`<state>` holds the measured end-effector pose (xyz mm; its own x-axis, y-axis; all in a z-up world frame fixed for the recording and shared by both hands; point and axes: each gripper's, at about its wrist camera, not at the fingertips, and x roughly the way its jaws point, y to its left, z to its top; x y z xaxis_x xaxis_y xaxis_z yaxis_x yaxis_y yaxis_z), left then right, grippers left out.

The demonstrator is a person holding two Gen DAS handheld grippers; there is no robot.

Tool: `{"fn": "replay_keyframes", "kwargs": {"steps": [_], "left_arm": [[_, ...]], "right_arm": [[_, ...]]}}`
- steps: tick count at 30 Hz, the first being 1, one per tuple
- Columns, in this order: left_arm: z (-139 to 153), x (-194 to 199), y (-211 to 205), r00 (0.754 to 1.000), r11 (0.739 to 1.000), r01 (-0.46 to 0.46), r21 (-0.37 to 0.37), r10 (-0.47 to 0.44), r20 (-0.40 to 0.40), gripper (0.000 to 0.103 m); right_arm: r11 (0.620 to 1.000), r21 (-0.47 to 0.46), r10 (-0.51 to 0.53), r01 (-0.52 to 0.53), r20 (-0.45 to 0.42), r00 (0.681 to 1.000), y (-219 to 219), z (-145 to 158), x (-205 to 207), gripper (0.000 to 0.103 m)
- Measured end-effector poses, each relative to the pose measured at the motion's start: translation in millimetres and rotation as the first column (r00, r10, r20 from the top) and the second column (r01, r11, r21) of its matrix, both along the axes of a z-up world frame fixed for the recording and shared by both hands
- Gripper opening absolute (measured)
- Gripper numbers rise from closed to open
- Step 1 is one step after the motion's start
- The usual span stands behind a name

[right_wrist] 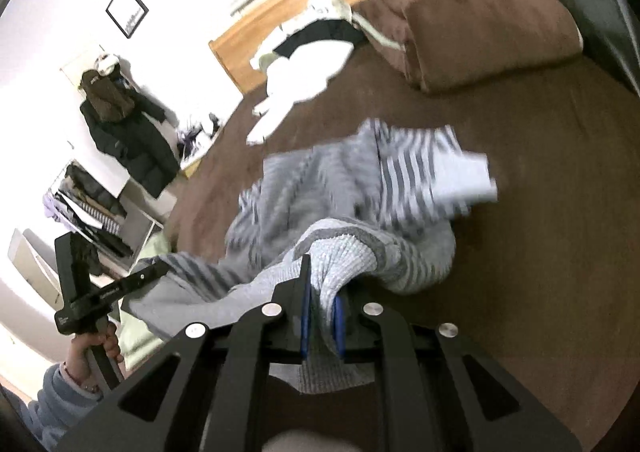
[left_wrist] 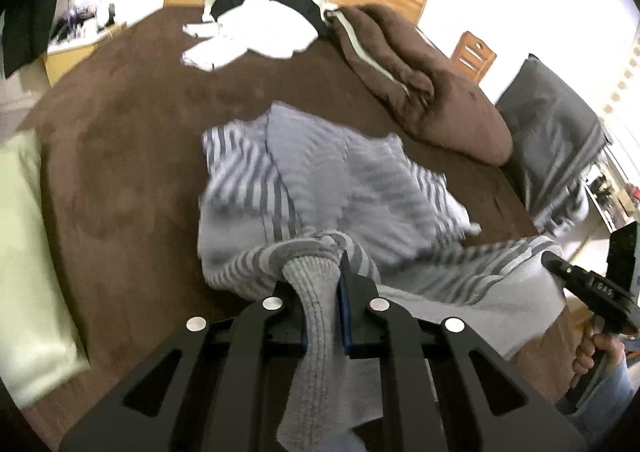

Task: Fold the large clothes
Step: 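Grasp the grey ribbed cuff end of the hoodie with both grippers, then fold the grasped end over the hoodie body and open both grippers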

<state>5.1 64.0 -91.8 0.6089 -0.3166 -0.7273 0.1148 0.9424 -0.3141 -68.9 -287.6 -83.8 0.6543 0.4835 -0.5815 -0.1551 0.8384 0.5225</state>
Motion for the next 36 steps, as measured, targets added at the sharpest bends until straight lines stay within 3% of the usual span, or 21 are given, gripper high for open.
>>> {"fn": "replay_keyframes", "kwargs": {"steps": [5, 8, 16, 18, 22, 27, 36], "left_arm": [[14.2, 54.2, -7.0, 0.999, 0.998, -0.005, 0.069, 0.002, 0.048, 0.014], [12.9, 91.3, -10.6, 0.999, 0.993, -0.005, 0.114, -0.001, 0.049, 0.014], [-30.3, 188.5, -13.0, 0.999, 0.989, 0.024, 0.144, -0.019, -0.037, 0.014], [-47.6, 210.1, -8.8, 0.996, 0.993, 0.030, 0.116, -0.020, -0.085, 0.015], [-76.5, 233.9, -0.6, 0.989, 0.994, 0.036, 0.101, -0.021, -0.144, 0.016], [-116.8, 250.7, -5.0, 0.978, 0.986, 0.079, 0.145, -0.049, -0.204, 0.018], [-113.3, 246.7, -15.3, 0.986, 0.974, 0.101, 0.205, -0.070, -0.154, 0.019]], "right_arm": [[0.999, -0.008, -0.031, 0.032, 0.070, 0.997, 0.0, 12.8, 60.0, 0.010], [0.998, -0.011, -0.058, 0.058, 0.068, 0.996, 1.0, 10.2, 105.8, 0.010], [0.994, -0.055, -0.096, 0.095, -0.015, 0.995, 0.7, -28.5, 197.8, 0.010], [0.992, -0.069, -0.108, 0.104, -0.049, 0.993, 0.1, -43.2, 217.9, 0.011], [0.992, -0.087, -0.106, 0.095, -0.128, 0.986, -0.1, -75.4, 252.2, 0.012], [0.991, -0.107, -0.106, 0.085, -0.205, 0.973, 2.1, -112.4, 273.4, 0.013], [0.992, -0.118, -0.076, 0.053, -0.197, 0.977, 4.0, -122.0, 272.7, 0.016]]}}
